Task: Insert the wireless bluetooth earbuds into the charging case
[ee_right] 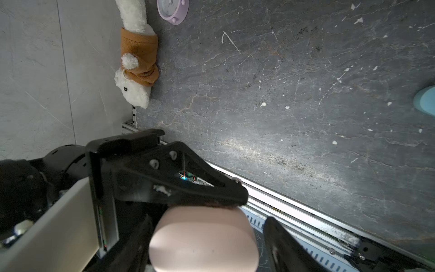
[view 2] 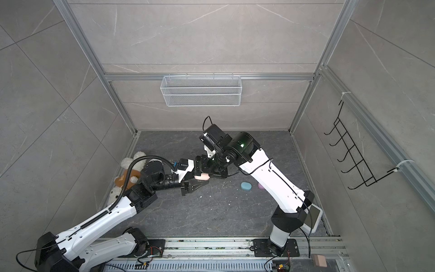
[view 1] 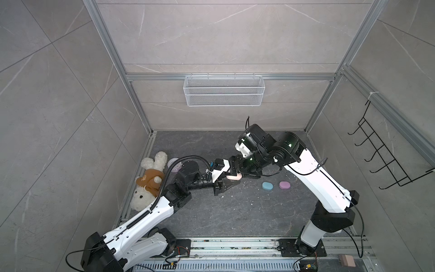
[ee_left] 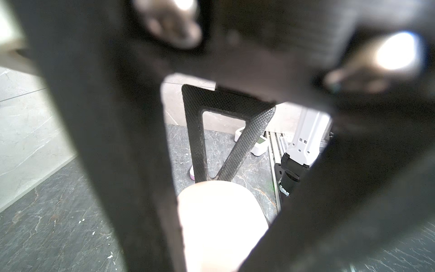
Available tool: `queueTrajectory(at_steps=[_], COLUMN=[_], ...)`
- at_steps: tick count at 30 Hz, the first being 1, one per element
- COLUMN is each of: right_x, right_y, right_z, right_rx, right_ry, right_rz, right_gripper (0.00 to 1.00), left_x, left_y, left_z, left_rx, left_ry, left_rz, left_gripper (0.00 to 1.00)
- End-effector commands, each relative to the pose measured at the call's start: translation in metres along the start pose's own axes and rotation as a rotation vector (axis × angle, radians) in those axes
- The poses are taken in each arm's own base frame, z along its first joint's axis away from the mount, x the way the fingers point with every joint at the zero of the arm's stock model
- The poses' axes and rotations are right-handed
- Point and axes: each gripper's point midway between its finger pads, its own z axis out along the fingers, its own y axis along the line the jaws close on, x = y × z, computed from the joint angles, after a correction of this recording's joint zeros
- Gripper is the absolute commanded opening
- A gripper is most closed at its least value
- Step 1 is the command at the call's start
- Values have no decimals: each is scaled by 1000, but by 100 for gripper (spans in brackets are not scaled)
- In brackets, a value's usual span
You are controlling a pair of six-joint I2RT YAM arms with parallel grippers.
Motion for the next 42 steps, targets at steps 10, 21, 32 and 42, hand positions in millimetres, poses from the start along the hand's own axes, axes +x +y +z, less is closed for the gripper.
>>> queueTrajectory(at_steps=[10, 21, 32, 42], right_x=[5, 6, 3, -7], right_y=[6, 4, 2, -35], right_z=[-5, -3, -5, -2], right_rx=[-40, -33, -28, 13], right_ry=[14, 18, -8, -70], right_rz=[1, 3, 8, 72], right_gripper=[71, 62, 57, 56], left_x=[-32, -34, -32, -10], left_y=[-3, -3, -2, 0], left_z=[-4, -5, -4, -15], left_rx=[-5, -5, -11, -78], left_ry=[-68, -73, -68, -38], left_rz=[90, 88, 77, -60], left_gripper=[21, 20, 36, 100])
